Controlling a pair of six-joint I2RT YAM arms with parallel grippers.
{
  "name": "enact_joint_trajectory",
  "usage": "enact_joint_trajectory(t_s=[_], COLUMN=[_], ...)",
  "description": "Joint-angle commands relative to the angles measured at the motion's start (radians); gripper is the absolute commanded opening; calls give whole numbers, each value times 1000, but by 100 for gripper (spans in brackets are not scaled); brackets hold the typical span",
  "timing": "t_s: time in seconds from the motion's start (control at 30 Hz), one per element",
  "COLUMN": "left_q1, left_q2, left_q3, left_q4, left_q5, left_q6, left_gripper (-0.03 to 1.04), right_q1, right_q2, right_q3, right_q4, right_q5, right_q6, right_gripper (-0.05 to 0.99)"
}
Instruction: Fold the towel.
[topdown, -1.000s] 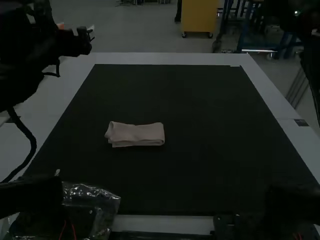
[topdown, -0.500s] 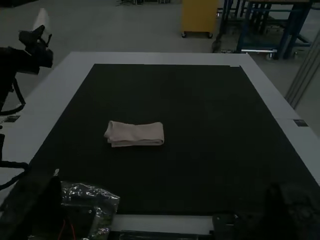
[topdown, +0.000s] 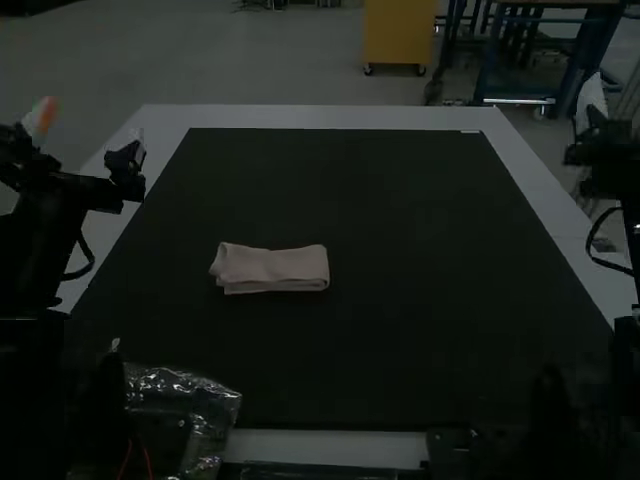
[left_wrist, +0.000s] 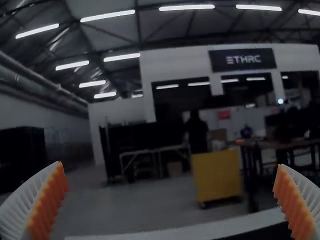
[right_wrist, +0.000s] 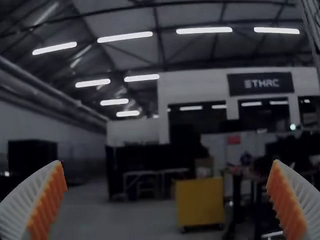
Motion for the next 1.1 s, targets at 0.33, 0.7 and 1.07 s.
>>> enact_joint_trajectory(t_s=[0.33, 0.7, 1.07], left_q1=[8, 8, 0], left_q2=[-2, -2, -2], left_q3=[-221, -221, -221], left_q4=[-55, -239, -250], left_q5=[-195, -212, -210], left_q6=[90, 21, 22], left_gripper=[97, 97, 97], right_q1=[4, 5, 10], right_q2=[-7, -7, -9], right_q3=[-318, -315, -313], right_q4=[42, -309, -349], right_q5=[127, 138, 37], right_q6=[-196, -274, -277], right_gripper=[92, 92, 92])
